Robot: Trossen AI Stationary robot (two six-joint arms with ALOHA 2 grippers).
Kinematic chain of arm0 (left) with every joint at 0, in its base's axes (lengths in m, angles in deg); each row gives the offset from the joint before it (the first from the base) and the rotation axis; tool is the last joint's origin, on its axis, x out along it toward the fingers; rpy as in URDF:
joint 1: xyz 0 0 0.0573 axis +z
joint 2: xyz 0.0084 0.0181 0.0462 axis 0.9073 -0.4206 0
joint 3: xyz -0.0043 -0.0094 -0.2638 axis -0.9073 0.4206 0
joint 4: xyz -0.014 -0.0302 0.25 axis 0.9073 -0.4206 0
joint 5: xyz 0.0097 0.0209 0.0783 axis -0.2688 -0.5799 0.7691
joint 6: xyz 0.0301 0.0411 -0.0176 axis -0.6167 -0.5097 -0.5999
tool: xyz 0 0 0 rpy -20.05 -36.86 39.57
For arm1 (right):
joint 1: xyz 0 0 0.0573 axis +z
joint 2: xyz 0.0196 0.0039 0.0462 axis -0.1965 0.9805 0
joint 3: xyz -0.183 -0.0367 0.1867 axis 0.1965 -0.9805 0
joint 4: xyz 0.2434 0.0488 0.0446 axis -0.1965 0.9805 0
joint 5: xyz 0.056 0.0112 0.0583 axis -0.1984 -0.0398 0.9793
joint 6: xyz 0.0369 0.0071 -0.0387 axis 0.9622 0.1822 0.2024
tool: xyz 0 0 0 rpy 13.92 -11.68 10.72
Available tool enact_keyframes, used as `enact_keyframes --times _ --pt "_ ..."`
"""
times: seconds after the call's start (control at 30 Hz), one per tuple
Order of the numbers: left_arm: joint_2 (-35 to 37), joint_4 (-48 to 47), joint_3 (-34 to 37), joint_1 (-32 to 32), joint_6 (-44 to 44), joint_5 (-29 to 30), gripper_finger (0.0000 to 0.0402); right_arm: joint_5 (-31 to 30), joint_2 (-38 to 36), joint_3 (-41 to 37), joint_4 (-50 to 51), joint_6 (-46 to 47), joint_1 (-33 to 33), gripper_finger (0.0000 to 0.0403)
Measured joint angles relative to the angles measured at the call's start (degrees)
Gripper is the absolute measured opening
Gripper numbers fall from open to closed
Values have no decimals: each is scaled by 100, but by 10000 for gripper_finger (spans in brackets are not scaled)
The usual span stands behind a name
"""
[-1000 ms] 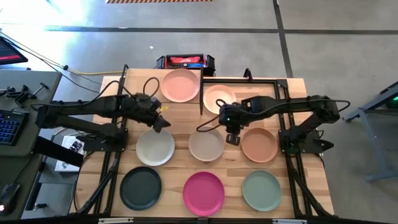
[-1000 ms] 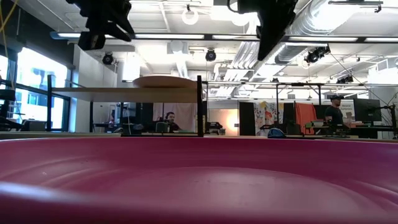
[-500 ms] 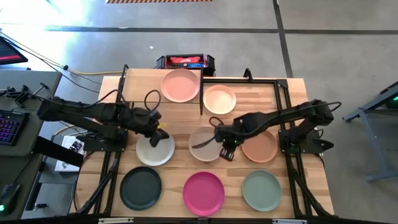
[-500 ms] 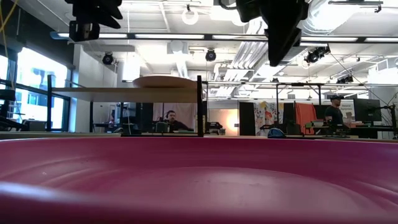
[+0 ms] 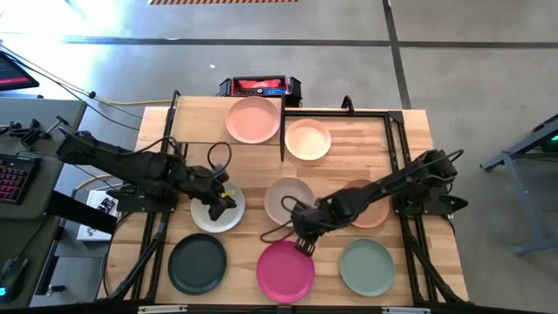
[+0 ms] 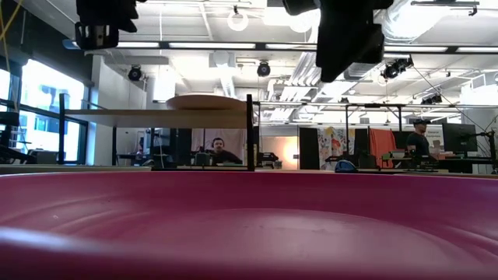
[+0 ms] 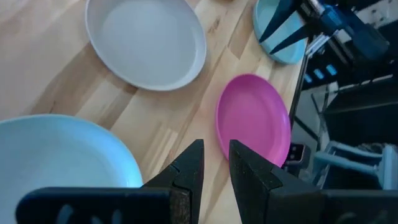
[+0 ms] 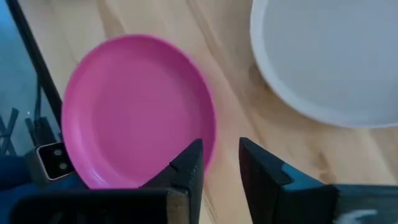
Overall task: Place and stack plates onto a shelf
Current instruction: Stack the pink plate on top of the light pink plate on the shelf
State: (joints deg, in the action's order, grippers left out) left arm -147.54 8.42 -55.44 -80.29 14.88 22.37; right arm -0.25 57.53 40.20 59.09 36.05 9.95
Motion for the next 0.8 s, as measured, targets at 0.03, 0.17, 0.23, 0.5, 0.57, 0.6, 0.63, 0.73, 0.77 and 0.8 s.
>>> enact_keyframes --times 0.03,0.17,0.23,0.5,0.57,0.6,0.63,0.73,0.77,0.8 --pt "-57 -7 0 -36 1 0 65 2 64 0 -24 115 44 87" --pt "-269 -1 0 -173 148 -2 65 7 307 0 -71 457 233 117" --pt "-359 22 0 -236 154 -7 65 -47 409 0 -80 673 321 130" --pt "-576 282 0 -444 149 -6 65 -255 718 0 -253 1299 556 147" --pt "-614 303 -2 -491 149 -5 65 -257 820 0 -285 1335 586 147" --pt "-620 278 0 -511 149 -7 65 -256 867 0 -337 1335 594 147" --pt "-620 286 0 -535 154 -4 65 -255 909 0 -364 1335 610 147" --pt "-656 286 -1 -589 197 -4 65 -257 1025 0 -441 1335 616 147" --pt "-656 284 0 -613 202 -4 65 -259 1067 0 -436 1337 616 147" --pt "-649 299 0 -635 202 -2 65 -258 1108 0 -433 1338 616 147"
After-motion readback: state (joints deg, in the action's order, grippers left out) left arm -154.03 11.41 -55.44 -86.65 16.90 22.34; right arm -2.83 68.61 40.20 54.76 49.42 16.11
